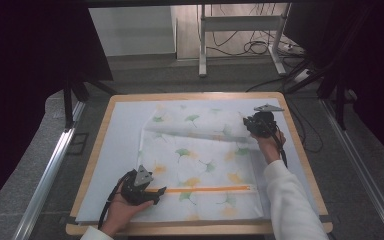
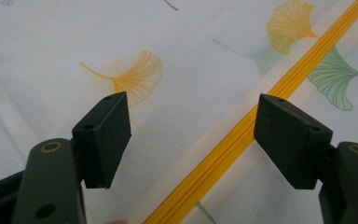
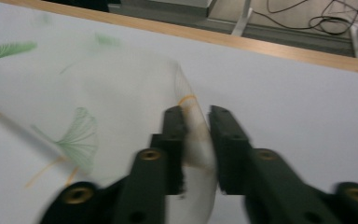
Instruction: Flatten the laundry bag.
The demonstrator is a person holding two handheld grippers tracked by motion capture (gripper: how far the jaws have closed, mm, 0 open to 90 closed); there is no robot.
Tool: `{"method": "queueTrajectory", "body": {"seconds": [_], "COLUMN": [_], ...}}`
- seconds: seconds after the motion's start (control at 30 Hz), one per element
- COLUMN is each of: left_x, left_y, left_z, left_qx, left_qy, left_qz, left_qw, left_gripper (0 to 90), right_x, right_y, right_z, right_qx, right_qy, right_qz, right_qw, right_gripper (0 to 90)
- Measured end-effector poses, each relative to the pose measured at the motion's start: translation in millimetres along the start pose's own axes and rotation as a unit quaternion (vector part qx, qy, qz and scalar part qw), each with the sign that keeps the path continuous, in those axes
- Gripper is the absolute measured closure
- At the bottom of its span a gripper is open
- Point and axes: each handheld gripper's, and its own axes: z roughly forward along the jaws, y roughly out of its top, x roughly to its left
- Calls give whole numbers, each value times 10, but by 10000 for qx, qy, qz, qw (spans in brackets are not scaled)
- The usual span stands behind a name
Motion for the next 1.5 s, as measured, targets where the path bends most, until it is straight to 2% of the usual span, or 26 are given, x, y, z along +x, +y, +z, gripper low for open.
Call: {"method": "queueTrajectory", "body": {"seconds": [0.03, 0.07, 0.1, 0.13, 0.33, 0.37, 0.4, 0.5, 0.57, 0.6, 0.67, 0.7, 0.8, 0.87, 0.93, 1.1, 1.17, 1.2, 1.33, 1.37, 1.4, 1.43, 1.5], "left_x": [0, 0, 1, 1, -11, -11, -11, -8, -5, -3, 0, 8, 24, 38, 40, 64, 73, 99, 195, 195, 259, 288, 313], "left_y": [0, 0, 0, 0, -2, -5, -6, -8, -10, -12, -17, -22, -31, -40, -42, -73, -82, -94, -128, -128, -159, -178, -197], "left_z": [0, -2, -4, -5, -9, -14, -16, -20, -23, -35, -43, -55, -66, -82, -86, -87, -90, -106, -164, -164, -189, -198, -205], "left_qx": [0, -3, -5, -7, -12, -12, -18, -22, -31, -37, -58, -55, -67, -81, -79, 1, 1, -29, -68, -68, -10, 37, 70], "left_qy": [0, -4, -9, -13, -13, -13, -11, -7, -7, 2, 5, 6, 26, 33, 29, -67, -59, -44, 12, 12, 8, 0, 24], "left_qz": [0, 0, 1, 4, 24, 32, 29, 24, 25, 35, 21, 11, -4, -17, -26, -118, -141, -234, -534, -534, -767, -860, -900], "left_qw": [10000, 10000, 10000, 10000, 10000, 10000, 10000, 10000, 10000, 10000, 10000, 10000, 10000, 10000, 10000, 9999, 9999, 9997, 9985, 9985, 9971, 9963, 9959], "left_gripper": [274, 274, 274, 274, 274, 274, 274, 274, 274, 274, 274, 274, 274, 274, 274, 258, 252, 249, 228, 218, 204, 192, 189], "right_x": [0, -3, -2, -8, 54, 113, 129, 183, 193, 217, 233, 290, 341, 429, 443, 478, 477, 467, 436, 431, 426, 422, 420], "right_y": [0, 1, 0, 4, 11, -30, -48, -130, -173, -241, -270, -353, -416, -529, -554, -775, -798, -829, -819, -820, -823, -823, -822], "right_z": [0, 11, 9, -25, -134, -196, -216, -311, -367, -445, -472, -550, -602, -683, -698, -786, -786, -777, -766, -767, -766, -764, -762], "right_qx": [0, -9, -26, -61, 36, 79, 145, 366, 364, 502, 520, 610, 676, 837, 880, 1214, 1232, 1294, 1266, 1267, 1275, 1275, 1276], "right_qy": [0, -175, -423, -429, -164, 21, 86, 192, 230, 327, 337, 427, 511, 621, 631, 689, 672, 616, 571, 569, 563, 556, 554], "right_qz": [0, -24, -26, 32, 111, 50, 20, -92, -79, -67, -105, -172, -239, -311, -317, -510, -543, -600, -550, -550, -559, -566, -555], "right_qw": [10000, 9998, 9991, 9991, 9998, 10000, 9999, 9991, 9990, 9982, 9980, 9971, 9961, 9941, 9936, 9889, 9886, 9879, 9888, 9888, 9887, 9887, 9887], "right_gripper": [571, 471, 410, 389, 375, 381, 382, 385, 391, 390, 391, 390, 390, 381, 378, 362, 361, 356, 354, 353, 352, 352, 353]}}
